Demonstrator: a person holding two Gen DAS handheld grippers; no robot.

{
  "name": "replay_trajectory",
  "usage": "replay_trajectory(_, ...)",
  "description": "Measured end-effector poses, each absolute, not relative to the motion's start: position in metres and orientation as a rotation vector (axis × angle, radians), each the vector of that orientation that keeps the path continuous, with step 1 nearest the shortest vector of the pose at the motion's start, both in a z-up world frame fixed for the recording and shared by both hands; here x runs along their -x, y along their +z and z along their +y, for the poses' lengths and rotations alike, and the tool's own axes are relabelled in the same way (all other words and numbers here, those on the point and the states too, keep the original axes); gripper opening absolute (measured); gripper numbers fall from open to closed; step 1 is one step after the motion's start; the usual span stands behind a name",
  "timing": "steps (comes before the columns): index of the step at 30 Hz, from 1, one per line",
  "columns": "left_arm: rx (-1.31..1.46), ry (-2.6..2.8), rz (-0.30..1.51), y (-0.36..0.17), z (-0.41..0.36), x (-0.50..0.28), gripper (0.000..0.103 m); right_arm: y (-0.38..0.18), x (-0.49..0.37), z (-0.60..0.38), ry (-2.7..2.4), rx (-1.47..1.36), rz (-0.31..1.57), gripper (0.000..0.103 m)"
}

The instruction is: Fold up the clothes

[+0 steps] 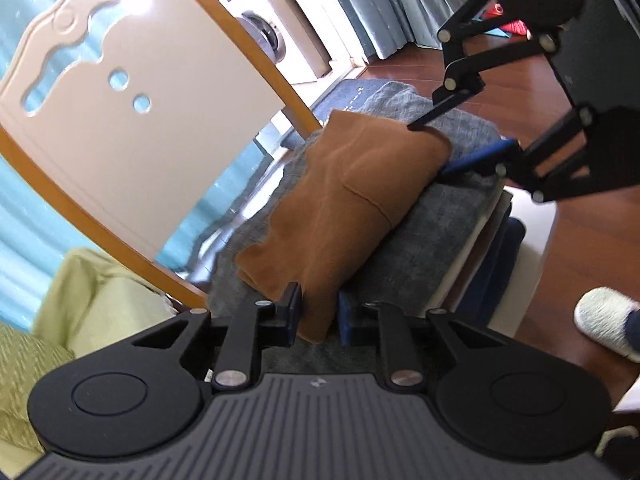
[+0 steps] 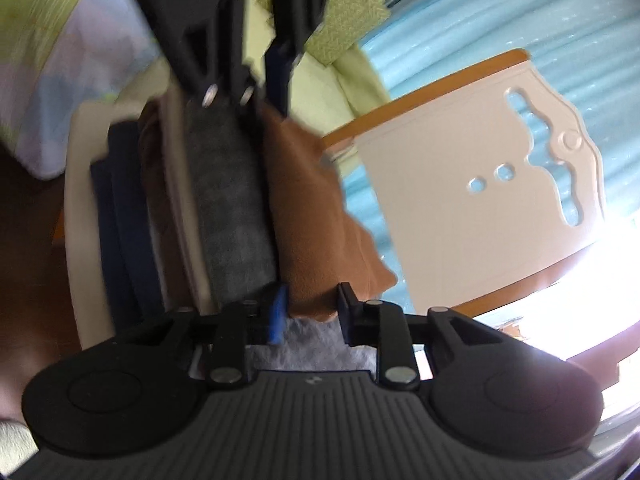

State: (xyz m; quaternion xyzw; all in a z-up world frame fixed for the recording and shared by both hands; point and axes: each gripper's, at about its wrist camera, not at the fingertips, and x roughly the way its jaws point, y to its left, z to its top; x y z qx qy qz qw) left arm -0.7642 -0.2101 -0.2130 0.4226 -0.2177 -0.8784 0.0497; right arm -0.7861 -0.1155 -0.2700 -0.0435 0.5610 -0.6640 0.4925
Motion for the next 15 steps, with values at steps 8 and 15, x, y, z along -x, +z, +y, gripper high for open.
replay_trajectory(8,-1.355,-2.617,0.211,-0.152,-0.257,0.771,0.023,-0.199,0.792,-0.091,-1.92,-0.239,0.917,0.031)
replay_trajectory(15,-1.367,-2.528,0.291,-0.149,-0.258,0.787,0.023,-0.175,0.803,-0.068,-2.202,-0.473,0.515,0.022)
